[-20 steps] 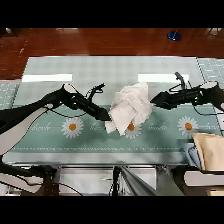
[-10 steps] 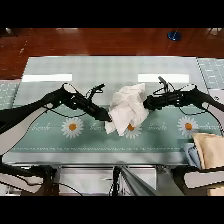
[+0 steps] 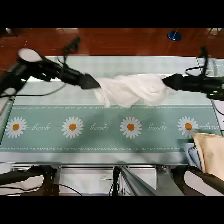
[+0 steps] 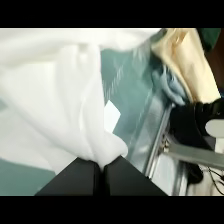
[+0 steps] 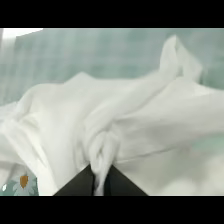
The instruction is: Fold the shirts.
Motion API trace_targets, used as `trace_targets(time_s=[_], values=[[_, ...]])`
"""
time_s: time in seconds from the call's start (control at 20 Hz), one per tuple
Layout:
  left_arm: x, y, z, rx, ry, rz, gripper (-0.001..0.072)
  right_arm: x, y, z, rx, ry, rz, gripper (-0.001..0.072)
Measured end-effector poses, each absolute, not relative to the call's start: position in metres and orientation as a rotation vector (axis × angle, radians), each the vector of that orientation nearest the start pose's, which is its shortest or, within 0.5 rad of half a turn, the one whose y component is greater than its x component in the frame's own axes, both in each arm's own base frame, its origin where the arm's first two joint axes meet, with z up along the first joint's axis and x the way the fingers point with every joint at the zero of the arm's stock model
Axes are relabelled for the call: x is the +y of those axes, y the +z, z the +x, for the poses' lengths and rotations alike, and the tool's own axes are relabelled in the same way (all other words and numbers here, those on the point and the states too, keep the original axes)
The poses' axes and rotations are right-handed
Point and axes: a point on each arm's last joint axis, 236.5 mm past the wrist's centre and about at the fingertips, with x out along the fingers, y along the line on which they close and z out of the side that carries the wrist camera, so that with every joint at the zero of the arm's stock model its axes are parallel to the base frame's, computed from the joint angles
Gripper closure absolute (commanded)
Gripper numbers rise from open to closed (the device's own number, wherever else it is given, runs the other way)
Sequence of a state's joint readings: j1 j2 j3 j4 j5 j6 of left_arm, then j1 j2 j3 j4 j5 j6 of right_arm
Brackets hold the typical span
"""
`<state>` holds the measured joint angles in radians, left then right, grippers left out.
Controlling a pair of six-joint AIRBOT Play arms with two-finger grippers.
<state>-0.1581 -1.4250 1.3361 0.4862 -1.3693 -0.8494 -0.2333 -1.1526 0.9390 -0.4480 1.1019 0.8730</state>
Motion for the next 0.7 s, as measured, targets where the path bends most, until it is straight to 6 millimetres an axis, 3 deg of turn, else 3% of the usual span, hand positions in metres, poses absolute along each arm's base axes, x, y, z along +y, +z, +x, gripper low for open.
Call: trace_targets(time_s=[0.1,0.2,0.3,0.5,0.7], values=[[-0.252,0.182,0.357,0.818,-1.207,-0.216,0.0682,0.092,0.143,0.382,0.688,0.612,0.524,0.0693],[-0.244,0.23,0.347,0.695,-1.198,-0.136,0.0682,0.088,0.186,0.366,0.586,0.595,0.483,0.0693],[-0.236,0.267,0.332,0.6,-1.176,-0.068,0.0682,0.089,0.227,0.349,0.489,0.587,0.443,0.0693],[-0.219,0.314,0.297,0.474,-1.1,0.065,0.0682,0.093,0.305,0.316,0.318,0.569,0.365,0.0693],[-0.195,0.343,0.262,0.396,-0.973,0.171,0.0682,0.091,0.374,0.287,0.199,0.512,0.277,0.0693]])
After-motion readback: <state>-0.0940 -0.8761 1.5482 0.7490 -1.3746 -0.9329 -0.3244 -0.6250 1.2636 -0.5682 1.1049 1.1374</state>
